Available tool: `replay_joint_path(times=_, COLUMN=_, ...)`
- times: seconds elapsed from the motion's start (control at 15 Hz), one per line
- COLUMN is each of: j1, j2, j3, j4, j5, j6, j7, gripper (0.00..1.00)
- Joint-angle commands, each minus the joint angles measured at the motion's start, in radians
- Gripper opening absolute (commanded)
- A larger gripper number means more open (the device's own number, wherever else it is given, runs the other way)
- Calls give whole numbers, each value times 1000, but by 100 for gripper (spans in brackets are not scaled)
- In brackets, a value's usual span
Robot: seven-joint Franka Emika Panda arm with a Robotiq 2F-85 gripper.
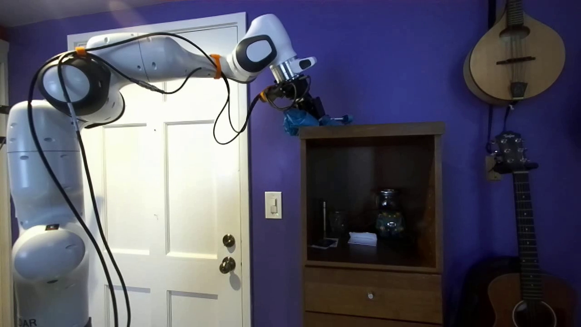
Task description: Pick up the blue umbrella and hang it on the bottom hook on the door
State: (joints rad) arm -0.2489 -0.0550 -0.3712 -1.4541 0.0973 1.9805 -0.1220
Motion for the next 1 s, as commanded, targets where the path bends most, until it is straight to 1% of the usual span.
replay_joint_path(times=0.0, j1=-18, j2=5, j3=9, j4=36, j5=79, j6=-33, j7=-88, gripper=15)
replay_joint_path(times=0.13, j1=-13, j2=-12, j3=13, j4=32, j5=106, j6=-44, j7=-129, gripper=14)
replay_joint_path(times=0.33, j1=-5, j2=-45, j3=23, j4=28, j5=109, j6=-86, j7=-166, gripper=9)
replay_joint_path(times=0.8, j1=26, j2=-138, j3=47, j4=23, j5=88, j6=-278, j7=-255, gripper=9)
replay_joint_path(times=0.93, j1=38, j2=-168, j3=63, j4=7, j5=54, j6=-309, j7=-265, gripper=9)
